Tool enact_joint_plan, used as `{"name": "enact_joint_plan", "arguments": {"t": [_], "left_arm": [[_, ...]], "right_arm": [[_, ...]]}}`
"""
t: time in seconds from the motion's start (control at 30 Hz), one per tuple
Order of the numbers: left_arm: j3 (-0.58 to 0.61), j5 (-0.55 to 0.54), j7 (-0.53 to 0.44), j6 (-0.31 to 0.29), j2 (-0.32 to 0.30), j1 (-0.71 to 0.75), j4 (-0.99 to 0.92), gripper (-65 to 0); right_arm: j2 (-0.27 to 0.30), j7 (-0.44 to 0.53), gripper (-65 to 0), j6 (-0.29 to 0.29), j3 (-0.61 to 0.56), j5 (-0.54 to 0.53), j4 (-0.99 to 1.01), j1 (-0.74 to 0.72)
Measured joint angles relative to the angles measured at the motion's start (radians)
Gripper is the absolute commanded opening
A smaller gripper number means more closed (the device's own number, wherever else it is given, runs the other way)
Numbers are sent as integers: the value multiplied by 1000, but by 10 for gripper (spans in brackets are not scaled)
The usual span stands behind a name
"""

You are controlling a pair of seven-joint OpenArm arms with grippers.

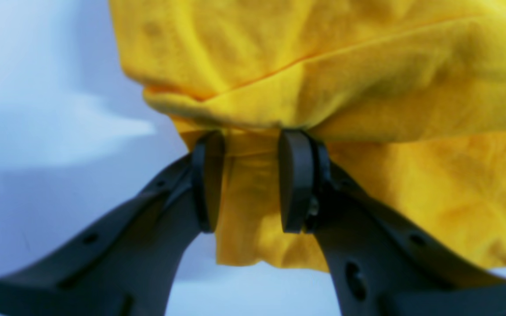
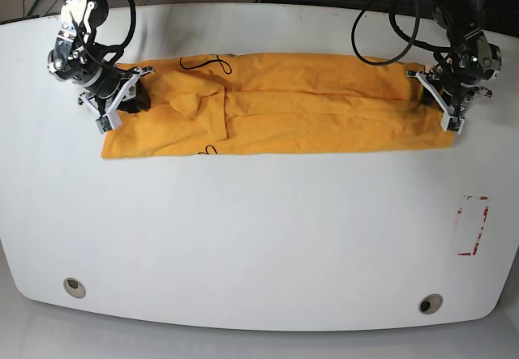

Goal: Layout the t-shirt on the table in an organized manner, then fold the t-shirt properly
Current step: 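Grasp the folded strip's ends with both grippers, then hold the strip end with the left gripper and drag it toward the right gripper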

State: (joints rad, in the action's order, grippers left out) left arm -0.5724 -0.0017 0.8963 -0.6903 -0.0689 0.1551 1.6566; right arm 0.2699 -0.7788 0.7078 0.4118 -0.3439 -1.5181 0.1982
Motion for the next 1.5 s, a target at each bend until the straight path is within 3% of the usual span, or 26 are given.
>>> {"name": "enact_joint_plan", "arguments": {"t": [0.2, 0.4, 0.47, 0.7, 0.93, 1.2, 1.5], "left_arm": [[-2, 8, 39, -7, 8, 11, 84, -436], [-26, -57, 57, -11, 9, 2, 145, -258], [-58, -93, 97, -14, 10, -3, 156, -231], [-198, -209, 206, -6, 5, -44, 154, -225], [-261, -336, 260, -7, -63, -113, 47, -224], [-270, -431, 266, -6, -133, -156, -156, -224], [-260, -457, 266, -7, -146, -188, -307, -225]], "right_arm": [[2, -2, -512, 0, 0, 0, 0, 0], [0, -1, -512, 0, 0, 0, -1, 2], [-2, -1, -512, 0, 1, 0, -1, 3], [-2, 1, -512, -1, 0, 0, -1, 3], [-2, 1, -512, 0, -1, 0, -1, 3], [-3, 1, -512, 0, -1, 0, -2, 3], [-4, 0, -512, -1, -1, 0, -2, 3]]}}
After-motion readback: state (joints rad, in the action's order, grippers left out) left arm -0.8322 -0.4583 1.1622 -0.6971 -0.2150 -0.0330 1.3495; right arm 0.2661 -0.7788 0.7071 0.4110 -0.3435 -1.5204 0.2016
